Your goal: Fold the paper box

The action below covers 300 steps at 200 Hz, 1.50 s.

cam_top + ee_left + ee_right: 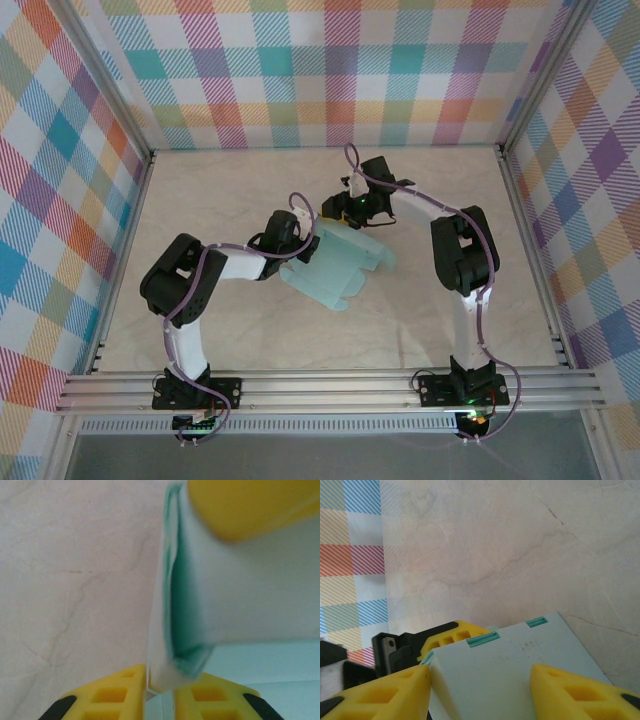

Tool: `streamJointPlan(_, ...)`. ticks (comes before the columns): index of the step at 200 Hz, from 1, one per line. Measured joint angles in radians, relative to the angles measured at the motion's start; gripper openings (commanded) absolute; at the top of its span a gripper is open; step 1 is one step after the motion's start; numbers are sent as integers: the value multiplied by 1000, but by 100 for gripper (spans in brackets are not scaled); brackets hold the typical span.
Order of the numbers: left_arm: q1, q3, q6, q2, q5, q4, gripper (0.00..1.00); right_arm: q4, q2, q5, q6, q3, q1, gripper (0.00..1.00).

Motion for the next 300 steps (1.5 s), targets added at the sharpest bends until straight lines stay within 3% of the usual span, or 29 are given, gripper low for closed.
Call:
streamJointPlan(88,-1,-14,-49,17,-10,25,23,3,0,-23,-6,0,0,51)
streamJointPlan(150,-2,-1,-131,42,-11,44,15,53,0,-69,47,-29,-1,50)
streamJointPlan(164,-2,5,-146,43,-12,37,11,74,0,-79,60,-42,-3,50)
streamJointPlan(175,-2,10,-153,43,-15,31,0,93,0,-86,68,-50,-6,50)
streamJointPlan(212,-2,17,-168,48,-15,29,0,142,0,-89,85,-63,-8,50)
streamJointPlan(239,-2,21,-172,51,-14,26,20,148,0,-90,85,-64,-8,50)
streamJointPlan(300,-2,29,-216,54,-16,26,19,142,0,-109,92,-73,-7,50)
